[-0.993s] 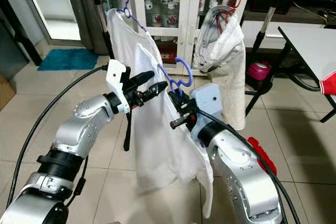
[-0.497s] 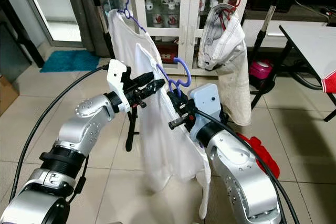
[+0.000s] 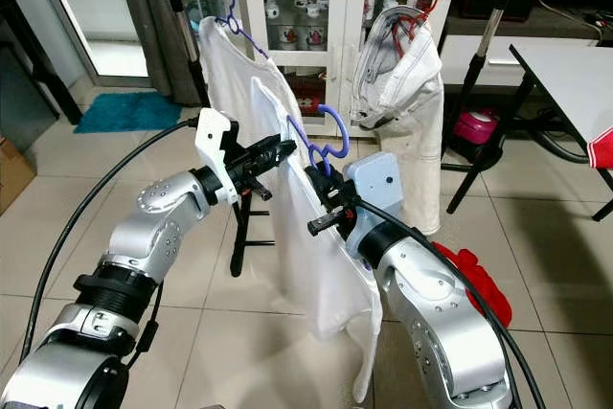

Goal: Hang hanger

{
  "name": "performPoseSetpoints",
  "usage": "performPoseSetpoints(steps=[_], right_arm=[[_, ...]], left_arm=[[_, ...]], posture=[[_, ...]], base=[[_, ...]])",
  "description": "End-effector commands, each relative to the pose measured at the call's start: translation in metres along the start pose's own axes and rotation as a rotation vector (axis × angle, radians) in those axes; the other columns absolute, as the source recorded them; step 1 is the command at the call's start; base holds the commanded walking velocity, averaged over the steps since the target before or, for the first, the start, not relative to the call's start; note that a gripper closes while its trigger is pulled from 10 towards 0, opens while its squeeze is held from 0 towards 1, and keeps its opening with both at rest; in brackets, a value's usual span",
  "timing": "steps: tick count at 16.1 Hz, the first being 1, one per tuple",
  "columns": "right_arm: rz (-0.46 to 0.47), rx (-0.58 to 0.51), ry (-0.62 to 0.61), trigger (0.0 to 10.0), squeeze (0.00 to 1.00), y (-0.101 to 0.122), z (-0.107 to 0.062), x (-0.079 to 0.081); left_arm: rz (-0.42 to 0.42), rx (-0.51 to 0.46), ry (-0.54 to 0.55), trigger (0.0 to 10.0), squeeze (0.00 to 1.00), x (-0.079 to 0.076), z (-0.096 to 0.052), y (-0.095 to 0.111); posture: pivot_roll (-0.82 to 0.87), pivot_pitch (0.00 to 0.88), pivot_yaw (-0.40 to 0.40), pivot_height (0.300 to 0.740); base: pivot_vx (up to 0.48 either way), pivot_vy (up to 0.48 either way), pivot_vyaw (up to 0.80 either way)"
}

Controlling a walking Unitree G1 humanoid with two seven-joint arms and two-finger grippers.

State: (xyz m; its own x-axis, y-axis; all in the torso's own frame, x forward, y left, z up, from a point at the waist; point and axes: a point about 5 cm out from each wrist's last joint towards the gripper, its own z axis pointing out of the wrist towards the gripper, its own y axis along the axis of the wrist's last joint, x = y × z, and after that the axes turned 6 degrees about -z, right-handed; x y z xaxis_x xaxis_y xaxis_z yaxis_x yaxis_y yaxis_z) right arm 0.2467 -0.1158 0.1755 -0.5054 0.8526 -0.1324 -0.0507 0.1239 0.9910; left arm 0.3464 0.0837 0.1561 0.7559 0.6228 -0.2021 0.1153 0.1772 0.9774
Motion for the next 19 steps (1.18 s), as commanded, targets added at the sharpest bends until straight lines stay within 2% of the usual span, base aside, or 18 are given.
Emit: performPoseSetpoints(steps=[1, 3, 5, 7, 10, 12, 13, 16, 18, 19], right_arm=[[-0.023, -0.053, -0.006, 0.0, 0.00, 0.010, 0.003, -0.001], [-0.021, -0.042, -0.013, 0.0, 0.00, 0.008, 0.002, 0.000], [-0.030, 0.011, -0.085, 0.0, 0.00, 0.000, 0.003, -0.008], [-0.054, 0.104, -0.182, 0.0, 0.00, -0.013, 0.002, -0.023], [-0.070, 0.175, -0.207, 0.0, 0.00, -0.027, -0.003, -0.030], [-0.087, 0.176, -0.171, 0.0, 0.00, -0.029, -0.004, -0.030], [-0.096, 0.130, -0.053, 0.0, 0.00, -0.024, -0.008, -0.024], [-0.089, 0.051, 0.115, 0.0, 0.00, -0.012, -0.021, -0.021], [-0.075, 0.023, 0.210, 0.0, 0.00, -0.005, -0.032, -0.019], [-0.072, 0.022, 0.234, 0.0, 0.00, -0.005, -0.034, -0.019]], left_arm=[[0.013, -0.013, -0.007, 0.0, 0.00, 0.001, 0.002, 0.005], [0.005, -0.018, -0.015, 0.0, 0.00, 0.000, 0.001, 0.004], [-0.005, -0.029, -0.048, 0.0, 0.00, -0.003, -0.004, 0.005], [-0.015, -0.051, -0.127, 0.0, 0.00, -0.010, -0.015, 0.010], [-0.022, -0.087, -0.158, 0.0, 0.00, -0.010, -0.030, 0.020], [0.020, -0.096, -0.087, 0.0, 0.00, 0.000, -0.037, 0.027], [0.091, -0.108, 0.089, 0.0, 0.00, 0.023, -0.043, 0.038], [0.210, -0.131, 0.373, 0.0, 0.00, 0.063, -0.053, 0.068], [0.287, -0.128, 0.460, 0.0, 0.00, 0.079, -0.056, 0.086], [0.295, -0.132, 0.472, 0.0, 0.00, 0.082, -0.056, 0.089]], posture=[[-0.18, 0.000, 0.090, 0.740], [-0.18, 0.000, 0.091, 0.740], [-0.18, 0.000, 0.093, 0.740], [-0.18, 0.000, 0.097, 0.740], [-0.16, 0.000, 0.094, 0.740], [-0.15, 0.000, 0.094, 0.740], [-0.15, 0.000, 0.093, 0.740], [-0.15, 0.000, 0.099, 0.740], [-0.15, 0.000, 0.106, 0.740], [-0.16, 0.000, 0.107, 0.740]], base=[[0.000, 0.000, 0.00], [0.000, 0.000, 0.00], [0.000, 0.000, 0.00], [0.000, 0.000, 0.00], [0.000, 0.000, 0.00], [0.000, 0.000, 0.00], [0.000, 0.000, 0.00], [0.000, 0.000, 0.00], [0.000, 0.000, 0.00], [0.000, 0.000, 0.00]])
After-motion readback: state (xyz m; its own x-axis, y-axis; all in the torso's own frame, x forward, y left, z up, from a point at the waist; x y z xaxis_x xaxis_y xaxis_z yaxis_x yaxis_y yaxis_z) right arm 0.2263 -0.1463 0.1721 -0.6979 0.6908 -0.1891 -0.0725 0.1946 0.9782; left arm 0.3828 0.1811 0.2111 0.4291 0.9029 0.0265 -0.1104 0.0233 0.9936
